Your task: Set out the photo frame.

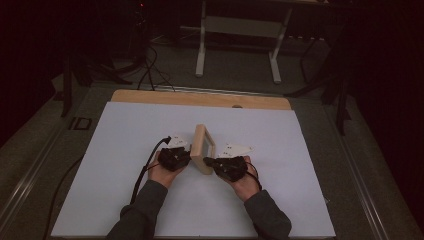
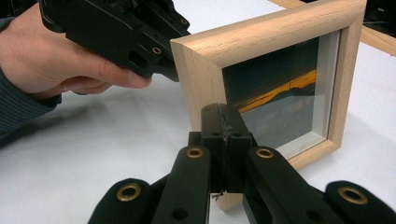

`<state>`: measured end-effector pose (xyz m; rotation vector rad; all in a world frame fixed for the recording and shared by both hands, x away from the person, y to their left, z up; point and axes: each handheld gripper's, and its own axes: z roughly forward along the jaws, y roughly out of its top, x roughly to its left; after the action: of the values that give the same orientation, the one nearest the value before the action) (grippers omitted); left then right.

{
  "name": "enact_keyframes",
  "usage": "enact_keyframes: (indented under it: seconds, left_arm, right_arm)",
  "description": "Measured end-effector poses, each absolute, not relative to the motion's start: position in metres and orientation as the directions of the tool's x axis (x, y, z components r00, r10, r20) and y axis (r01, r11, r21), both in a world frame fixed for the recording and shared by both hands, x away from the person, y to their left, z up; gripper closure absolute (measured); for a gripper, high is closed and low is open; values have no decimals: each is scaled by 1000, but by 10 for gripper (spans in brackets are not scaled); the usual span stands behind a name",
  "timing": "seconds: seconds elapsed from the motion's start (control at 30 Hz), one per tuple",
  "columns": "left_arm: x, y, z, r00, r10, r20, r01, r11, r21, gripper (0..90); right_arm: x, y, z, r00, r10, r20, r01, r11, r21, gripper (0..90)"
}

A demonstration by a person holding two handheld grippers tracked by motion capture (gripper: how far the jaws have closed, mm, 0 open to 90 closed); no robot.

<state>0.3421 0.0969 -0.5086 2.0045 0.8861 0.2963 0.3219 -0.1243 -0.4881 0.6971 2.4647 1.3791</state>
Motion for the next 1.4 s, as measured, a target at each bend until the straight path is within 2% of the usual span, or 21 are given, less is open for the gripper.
enact_keyframes:
  seconds: [0.13,0.47,0.9,1.4]
  left_arm:
    - [342,97,-509,712,692,-120,470,-343,813,887]
    - [340,103,-506,677,728,-108,488,-335,806,733]
    - [321,119,-499,642,761,-88,486,-316,815,607]
    - [302,125,-495,658,743,-127,494,-298,817,461]
  right_arm:
    - [322,-125,-488,-860,509,27,291,446,847,896]
    - [322,-130,-490,-851,525,15,295,453,841,840]
    - [324,-142,-490,-836,548,13,310,454,836,782]
    - [327,-152,-495,-817,576,20,339,452,825,699]
